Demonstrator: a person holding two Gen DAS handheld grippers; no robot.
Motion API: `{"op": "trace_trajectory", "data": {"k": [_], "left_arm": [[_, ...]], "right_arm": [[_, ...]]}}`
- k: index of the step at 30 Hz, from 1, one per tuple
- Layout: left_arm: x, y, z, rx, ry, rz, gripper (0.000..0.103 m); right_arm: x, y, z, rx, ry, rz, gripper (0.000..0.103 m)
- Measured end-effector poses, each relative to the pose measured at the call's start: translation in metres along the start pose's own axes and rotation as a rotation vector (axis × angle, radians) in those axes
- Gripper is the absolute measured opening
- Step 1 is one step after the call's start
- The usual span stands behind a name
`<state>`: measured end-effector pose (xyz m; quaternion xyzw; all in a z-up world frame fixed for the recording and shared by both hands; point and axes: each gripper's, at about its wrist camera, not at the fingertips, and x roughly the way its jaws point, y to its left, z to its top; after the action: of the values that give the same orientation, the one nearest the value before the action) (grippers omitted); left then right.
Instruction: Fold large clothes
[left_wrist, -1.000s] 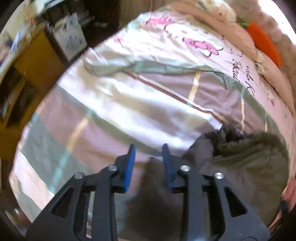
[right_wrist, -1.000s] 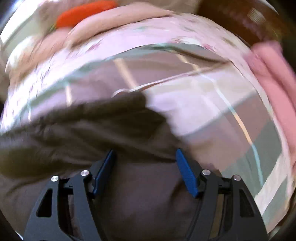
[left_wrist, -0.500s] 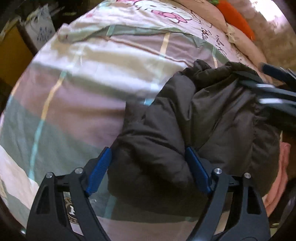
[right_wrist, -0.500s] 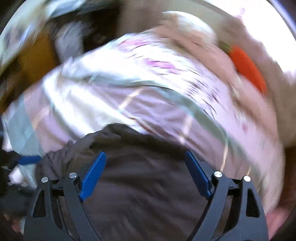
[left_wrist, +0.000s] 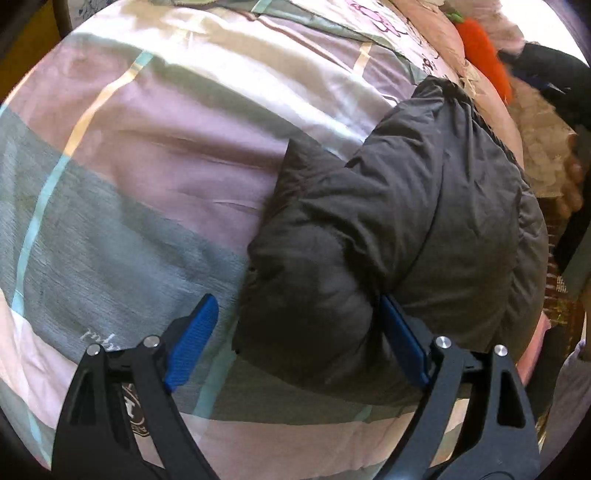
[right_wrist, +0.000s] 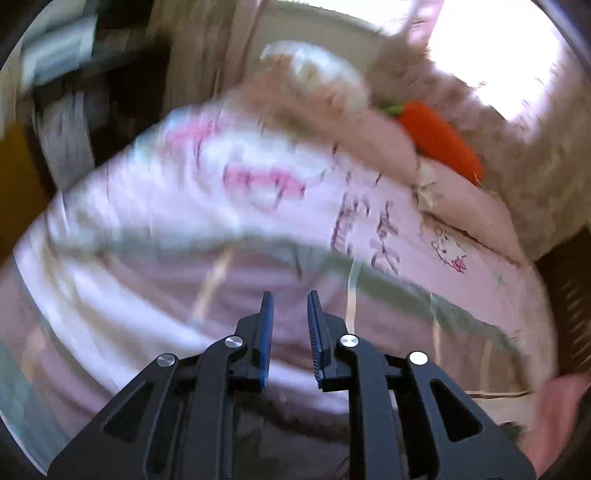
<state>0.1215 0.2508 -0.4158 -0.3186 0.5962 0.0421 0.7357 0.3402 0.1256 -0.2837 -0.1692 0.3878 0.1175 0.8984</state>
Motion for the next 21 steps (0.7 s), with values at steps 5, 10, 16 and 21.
{"op": "trace_trajectory", "data": {"k": [5, 10, 16, 21], "left_arm": [[-0.01, -0.019, -0.001, 0.066, -0.046, 0.071, 0.089], [-0.003, -0.032, -0.006, 0.098, -0.071, 0.143, 0.089], [-0.07, -0.052, -0.026, 0.043, -0.306, 0.148, 0.088], [-0.081, -0.148, -0.033, 0.203, -0.312, 0.122, 0.088]], "right_arm": [[-0.046, -0.053, -0.028, 0.192, 0.068, 0.135, 0.063], [-0.029, -0.042, -0.099, 0.116, 0.319, 0.094, 0.062], [-0.104, -0.116, -0.11, 0.399, -0.166, 0.0, 0.088], [-0.155, -0.22, -0.187, 0.69, -0.087, -0.02, 0.072]]}}
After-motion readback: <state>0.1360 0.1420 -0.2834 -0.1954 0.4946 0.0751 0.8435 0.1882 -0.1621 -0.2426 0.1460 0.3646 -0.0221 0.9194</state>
